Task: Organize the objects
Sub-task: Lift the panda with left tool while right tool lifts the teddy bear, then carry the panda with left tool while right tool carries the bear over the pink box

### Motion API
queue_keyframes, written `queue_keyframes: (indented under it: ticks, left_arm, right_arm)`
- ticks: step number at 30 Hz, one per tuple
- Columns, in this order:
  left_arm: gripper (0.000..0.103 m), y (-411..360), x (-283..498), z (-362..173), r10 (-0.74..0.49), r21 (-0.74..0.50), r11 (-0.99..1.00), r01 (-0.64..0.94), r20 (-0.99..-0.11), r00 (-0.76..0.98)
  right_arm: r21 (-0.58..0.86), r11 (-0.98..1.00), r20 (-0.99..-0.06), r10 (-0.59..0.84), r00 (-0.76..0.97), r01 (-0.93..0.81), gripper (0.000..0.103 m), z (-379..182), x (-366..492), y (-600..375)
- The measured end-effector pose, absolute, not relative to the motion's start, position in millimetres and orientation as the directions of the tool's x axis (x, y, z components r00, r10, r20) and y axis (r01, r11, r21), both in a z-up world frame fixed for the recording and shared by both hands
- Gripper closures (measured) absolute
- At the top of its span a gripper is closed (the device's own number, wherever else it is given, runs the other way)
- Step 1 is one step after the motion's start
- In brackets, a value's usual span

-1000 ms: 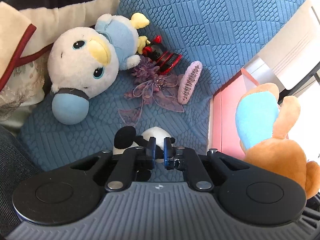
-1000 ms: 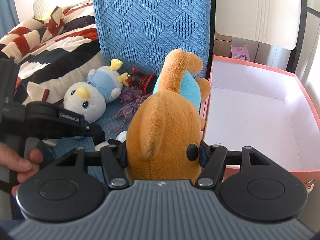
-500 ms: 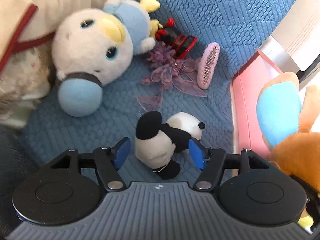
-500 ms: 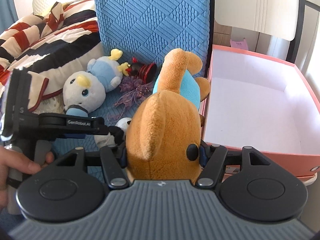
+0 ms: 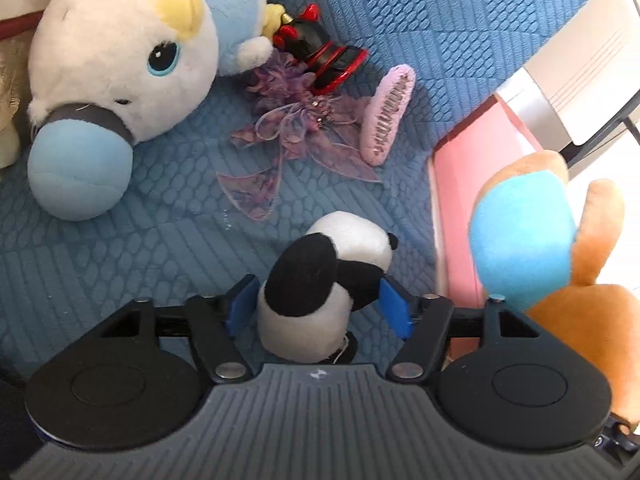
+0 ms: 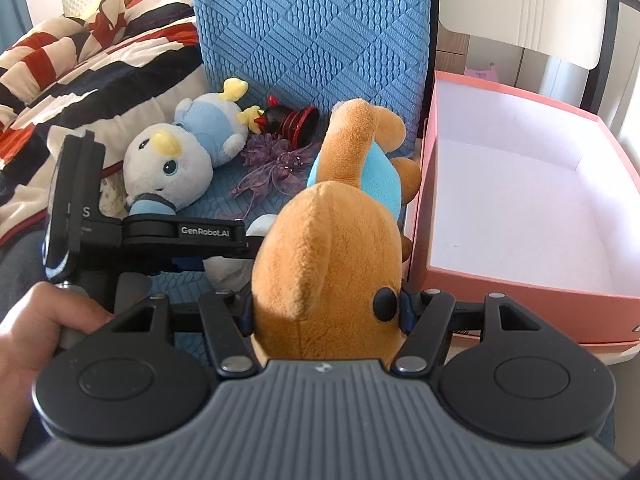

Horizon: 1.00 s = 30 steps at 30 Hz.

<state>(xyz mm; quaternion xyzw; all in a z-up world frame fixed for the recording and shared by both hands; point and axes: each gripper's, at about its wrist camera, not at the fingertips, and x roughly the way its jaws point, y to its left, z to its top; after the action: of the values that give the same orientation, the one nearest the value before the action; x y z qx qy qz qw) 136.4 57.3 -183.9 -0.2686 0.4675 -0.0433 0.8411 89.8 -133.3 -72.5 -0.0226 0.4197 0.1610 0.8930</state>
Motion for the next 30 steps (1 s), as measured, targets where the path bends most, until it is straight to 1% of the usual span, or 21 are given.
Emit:
queue_keyframes:
  ticks: [1,2,10,14,22,30]
  left_arm:
    - [0.041,56,136,-184,-0.324,-0.494,0.851,-0.179,-0.762,0.561]
    - [0.055,55,136,-184,-0.32,-0.488,0.854,-0.182,-0.768,0.555]
    - [0.057,57,131,-177,-0.315,-0.488,0.849,-0.203,-0.775,0.548]
    - [0.057,60,123,-161,-0.293,-0.488,0.843,-0.226,-0.768,0.569]
    - [0.057,66,107,-107,-0.23,-0.478,0.835,-0.272,-0.753,0.617]
    - [0.057,54,112,-31,-0.191,-0.465,0.847,-0.257,-0.719,0.669]
  right_arm:
    - [0.095,0.947,-0.757,0.268,0.595,-0.306,0.037,-73,90,-133]
    - [0.094,0.948,-0.758,0.267,0.595,-0.305,0.037,-74,90,-132]
    - [0.087,0.946,-0.75,0.267,0.605,-0.311,0.037,-70,89,-133]
    - [0.086,0.947,-0.743,0.268,0.613,-0.31,0.037,-64,90,-137]
    - [0.108,0.941,-0.714,0.297,0.634,-0.319,0.037,-38,97,-146]
    - [0.128,0.936,-0.677,0.323,0.661,-0.327,0.037,0,110,-163]
